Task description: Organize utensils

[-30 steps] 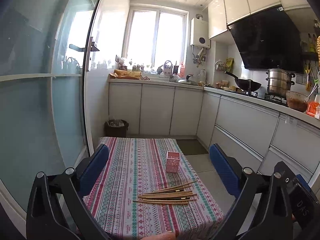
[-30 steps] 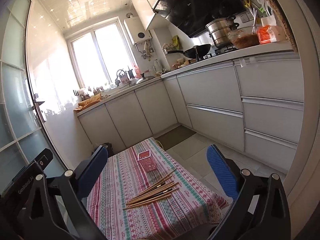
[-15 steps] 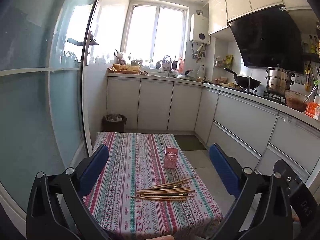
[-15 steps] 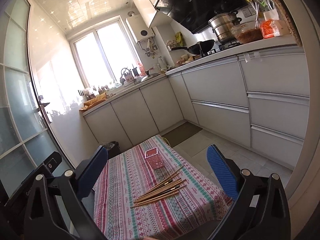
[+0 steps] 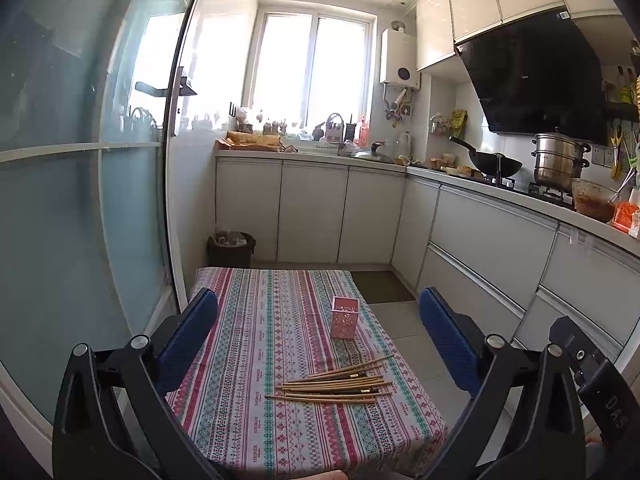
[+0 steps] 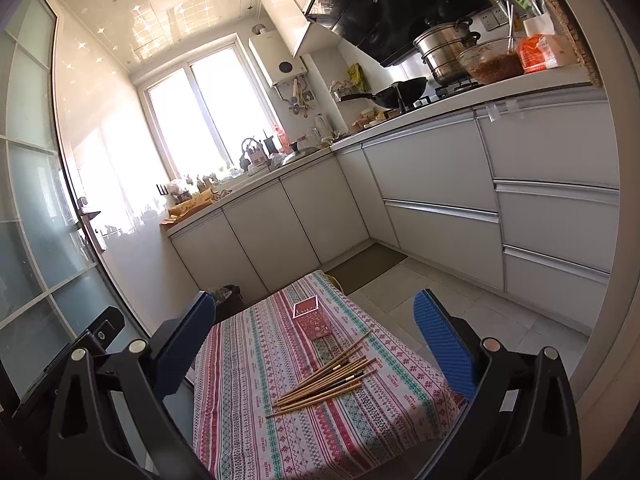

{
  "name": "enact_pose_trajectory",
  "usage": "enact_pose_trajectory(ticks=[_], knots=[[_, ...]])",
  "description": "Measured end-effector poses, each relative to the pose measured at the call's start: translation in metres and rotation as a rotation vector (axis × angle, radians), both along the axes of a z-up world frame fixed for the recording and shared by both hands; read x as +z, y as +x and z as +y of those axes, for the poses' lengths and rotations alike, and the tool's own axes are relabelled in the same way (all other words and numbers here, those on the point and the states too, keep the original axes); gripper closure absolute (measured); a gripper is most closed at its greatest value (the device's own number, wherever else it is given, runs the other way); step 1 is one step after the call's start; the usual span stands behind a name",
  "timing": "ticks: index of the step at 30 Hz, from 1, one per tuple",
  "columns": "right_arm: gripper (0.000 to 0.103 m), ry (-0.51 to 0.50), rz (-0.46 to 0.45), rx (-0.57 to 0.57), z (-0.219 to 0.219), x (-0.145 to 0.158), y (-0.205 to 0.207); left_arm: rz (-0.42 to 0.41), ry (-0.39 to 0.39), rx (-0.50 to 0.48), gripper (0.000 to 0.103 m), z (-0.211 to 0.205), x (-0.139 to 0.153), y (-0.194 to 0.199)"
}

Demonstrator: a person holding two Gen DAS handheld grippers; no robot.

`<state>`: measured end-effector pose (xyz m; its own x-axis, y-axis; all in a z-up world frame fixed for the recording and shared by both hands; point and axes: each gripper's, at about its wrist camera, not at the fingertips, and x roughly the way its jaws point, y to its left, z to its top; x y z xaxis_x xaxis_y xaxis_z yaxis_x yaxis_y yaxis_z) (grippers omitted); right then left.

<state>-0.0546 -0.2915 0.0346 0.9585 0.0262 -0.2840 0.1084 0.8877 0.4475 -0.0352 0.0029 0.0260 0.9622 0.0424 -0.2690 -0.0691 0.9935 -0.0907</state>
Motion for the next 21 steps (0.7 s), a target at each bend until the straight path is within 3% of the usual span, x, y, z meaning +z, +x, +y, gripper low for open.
enact_pose_trajectory(ticks=[6, 21], knots=[[0.006, 0.015, 0.012, 0.008, -0.005, 0.000, 0.006, 0.012, 0.002, 0.001, 0.007, -0.002, -0.001, 0.003], [0.006, -0.215, -0.019, -0.120, 0.014, 0.018, -0.007, 0.008, 0.032, 0.025, 0.007, -0.006, 0.002, 0.002]])
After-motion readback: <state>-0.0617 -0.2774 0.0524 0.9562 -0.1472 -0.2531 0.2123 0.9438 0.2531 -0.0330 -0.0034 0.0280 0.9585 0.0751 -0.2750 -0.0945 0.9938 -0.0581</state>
